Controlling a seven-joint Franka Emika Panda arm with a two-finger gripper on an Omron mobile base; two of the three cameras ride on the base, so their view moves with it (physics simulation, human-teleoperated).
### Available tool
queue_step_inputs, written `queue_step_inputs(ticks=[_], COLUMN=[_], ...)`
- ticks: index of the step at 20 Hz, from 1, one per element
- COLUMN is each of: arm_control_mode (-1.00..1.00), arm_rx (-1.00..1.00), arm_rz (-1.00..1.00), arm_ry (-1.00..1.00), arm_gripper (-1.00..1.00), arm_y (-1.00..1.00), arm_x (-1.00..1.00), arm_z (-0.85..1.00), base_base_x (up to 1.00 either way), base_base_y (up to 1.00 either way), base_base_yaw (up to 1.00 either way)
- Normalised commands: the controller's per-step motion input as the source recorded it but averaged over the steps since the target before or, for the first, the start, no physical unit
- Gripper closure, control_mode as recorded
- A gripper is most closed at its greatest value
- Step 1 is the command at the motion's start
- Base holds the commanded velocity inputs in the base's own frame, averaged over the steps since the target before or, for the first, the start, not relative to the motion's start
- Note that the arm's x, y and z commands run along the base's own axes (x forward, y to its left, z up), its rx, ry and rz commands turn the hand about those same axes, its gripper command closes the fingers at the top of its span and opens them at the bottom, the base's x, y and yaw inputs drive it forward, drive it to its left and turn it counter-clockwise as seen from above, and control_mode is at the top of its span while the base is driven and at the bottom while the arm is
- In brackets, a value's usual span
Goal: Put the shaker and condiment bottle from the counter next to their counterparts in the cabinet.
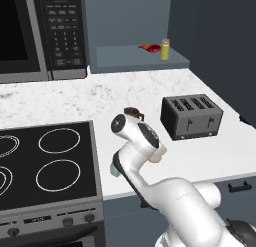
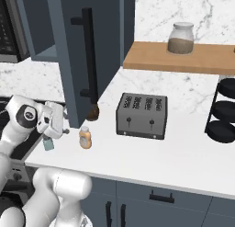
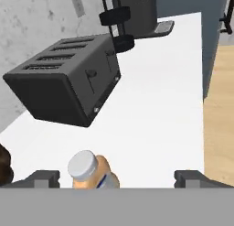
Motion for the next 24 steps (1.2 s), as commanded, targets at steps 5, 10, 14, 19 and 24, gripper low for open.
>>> queue_step_inputs(ticks=[5, 10, 14, 19, 24], arm_control_mode=[-1.0, -1.0, -1.0, -1.0, -1.0], arm_rx=[-0.07, -0.01, 0.0, 0.0, 0.0], arm_rz=[-0.38, -0.04, 0.0, 0.0, 0.0], arm_ry=[0.0, 0.0, 0.0, 0.0, 0.02], arm_gripper=[-1.0, -1.0, -1.0, -1.0, -1.0], arm_y=[0.06, 0.0, -0.05, -0.06, -0.04], arm_x=[0.25, 0.12, 0.1, 0.0, 0.15], arm_z=[-0.18, -0.11, -0.3, -0.46, -0.12], base_base_x=[0.0, 0.0, 0.0, 0.0, 0.0], base_base_y=[0.0, 0.0, 0.0, 0.0, 0.0], base_base_yaw=[0.0, 0.0, 0.0, 0.0, 0.0])
